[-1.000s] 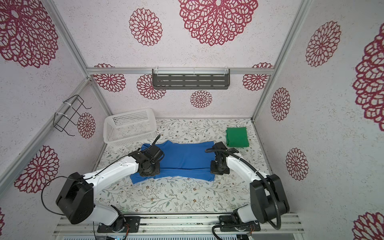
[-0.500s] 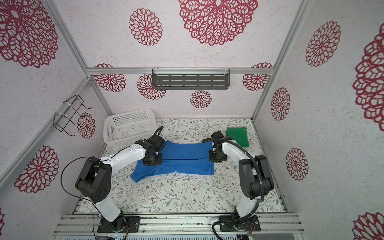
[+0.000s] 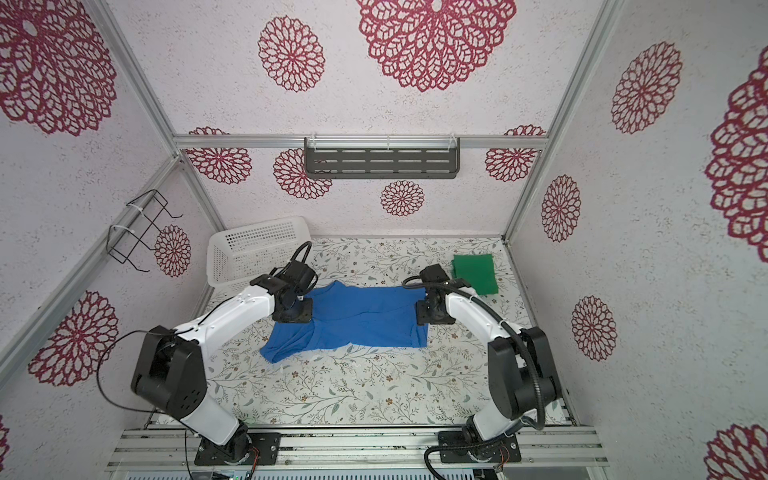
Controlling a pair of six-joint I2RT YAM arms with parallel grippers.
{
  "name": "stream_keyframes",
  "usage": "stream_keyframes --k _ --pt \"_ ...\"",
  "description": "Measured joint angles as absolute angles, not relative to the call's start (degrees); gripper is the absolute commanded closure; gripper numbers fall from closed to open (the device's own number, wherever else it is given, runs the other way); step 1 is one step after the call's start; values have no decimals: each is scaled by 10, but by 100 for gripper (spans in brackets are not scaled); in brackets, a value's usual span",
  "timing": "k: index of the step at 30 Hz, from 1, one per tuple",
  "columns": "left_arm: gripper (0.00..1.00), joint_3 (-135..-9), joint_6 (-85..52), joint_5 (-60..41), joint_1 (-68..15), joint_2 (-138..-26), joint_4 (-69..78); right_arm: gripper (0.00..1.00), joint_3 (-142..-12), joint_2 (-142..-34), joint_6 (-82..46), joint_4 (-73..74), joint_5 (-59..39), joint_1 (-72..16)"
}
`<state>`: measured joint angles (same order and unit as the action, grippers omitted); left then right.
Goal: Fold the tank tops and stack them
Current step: 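Lay the folded hem down and release it with both grippers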
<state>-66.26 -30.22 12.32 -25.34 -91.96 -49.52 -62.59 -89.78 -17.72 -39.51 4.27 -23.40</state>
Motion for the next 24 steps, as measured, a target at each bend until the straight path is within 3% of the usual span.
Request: stream_keyframes --k 5,13,24 --pt "59 -548 -359 86 -253 -903 -451 26 -576 -914 -232 -367 44 -302" --pt "61 -514 -382 79 -237 -935 -409 26 -554 -957 -262 -331 90 -309" --pt "65 -525 -362 65 -193 -956 -395 26 -489 -885 -218 -347 122 -211"
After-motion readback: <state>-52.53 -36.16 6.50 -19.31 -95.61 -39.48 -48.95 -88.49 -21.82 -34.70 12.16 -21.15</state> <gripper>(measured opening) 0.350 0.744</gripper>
